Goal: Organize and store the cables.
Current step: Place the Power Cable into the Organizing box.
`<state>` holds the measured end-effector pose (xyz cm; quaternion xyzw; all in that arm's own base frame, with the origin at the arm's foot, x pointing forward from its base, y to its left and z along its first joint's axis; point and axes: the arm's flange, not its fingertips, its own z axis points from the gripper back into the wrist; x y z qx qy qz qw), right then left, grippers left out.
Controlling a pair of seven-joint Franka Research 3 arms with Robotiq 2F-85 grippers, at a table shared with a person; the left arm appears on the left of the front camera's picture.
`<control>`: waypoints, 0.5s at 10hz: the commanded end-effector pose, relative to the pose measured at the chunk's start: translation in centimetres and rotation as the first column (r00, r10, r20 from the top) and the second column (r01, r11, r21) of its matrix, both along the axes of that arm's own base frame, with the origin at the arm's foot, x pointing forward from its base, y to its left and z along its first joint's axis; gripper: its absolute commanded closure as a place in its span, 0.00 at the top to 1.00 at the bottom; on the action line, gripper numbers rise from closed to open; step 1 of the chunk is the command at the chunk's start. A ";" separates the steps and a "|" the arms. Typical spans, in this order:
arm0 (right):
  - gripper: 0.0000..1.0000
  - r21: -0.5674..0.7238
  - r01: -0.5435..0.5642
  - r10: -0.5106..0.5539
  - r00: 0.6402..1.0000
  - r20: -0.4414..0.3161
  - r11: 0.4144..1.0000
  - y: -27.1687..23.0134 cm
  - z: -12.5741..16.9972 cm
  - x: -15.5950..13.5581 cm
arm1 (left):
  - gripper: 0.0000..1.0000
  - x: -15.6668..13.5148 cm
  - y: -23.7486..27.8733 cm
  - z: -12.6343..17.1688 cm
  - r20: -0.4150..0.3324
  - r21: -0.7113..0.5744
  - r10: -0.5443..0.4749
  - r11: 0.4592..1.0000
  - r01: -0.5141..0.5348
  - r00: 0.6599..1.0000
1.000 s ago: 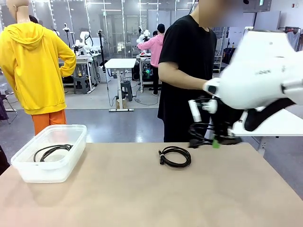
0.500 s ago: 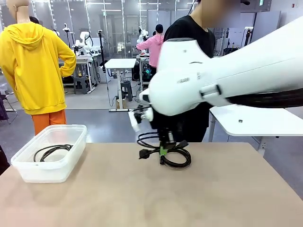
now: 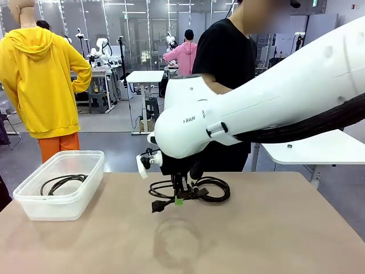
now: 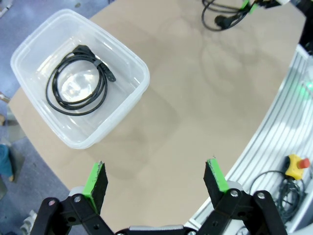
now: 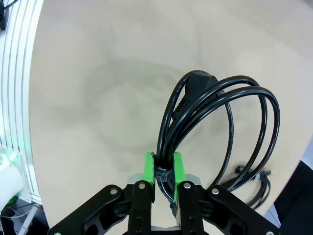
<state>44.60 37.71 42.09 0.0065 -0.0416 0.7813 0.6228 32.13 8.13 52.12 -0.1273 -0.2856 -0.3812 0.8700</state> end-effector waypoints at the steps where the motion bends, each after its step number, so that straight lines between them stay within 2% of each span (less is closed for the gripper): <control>1: 0.18 0.047 0.043 -0.043 0.999 0.001 0.998 0.8 -1.8 0.1 | 1.00 0.1 -0.1 0.0 -0.001 -0.004 0.009 1.000 -0.009 1.000; 3: 0.18 0.019 0.035 -0.034 0.998 -0.054 0.999 2.1 -4.7 0.0 | 1.00 0.1 -0.1 0.0 -0.001 -0.004 0.009 1.000 -0.009 1.000; 5: 0.18 -0.023 0.062 -0.064 0.992 -0.108 0.998 2.6 -6.2 -0.3 | 1.00 0.1 -0.1 0.0 -0.001 -0.004 0.009 1.000 -0.009 1.000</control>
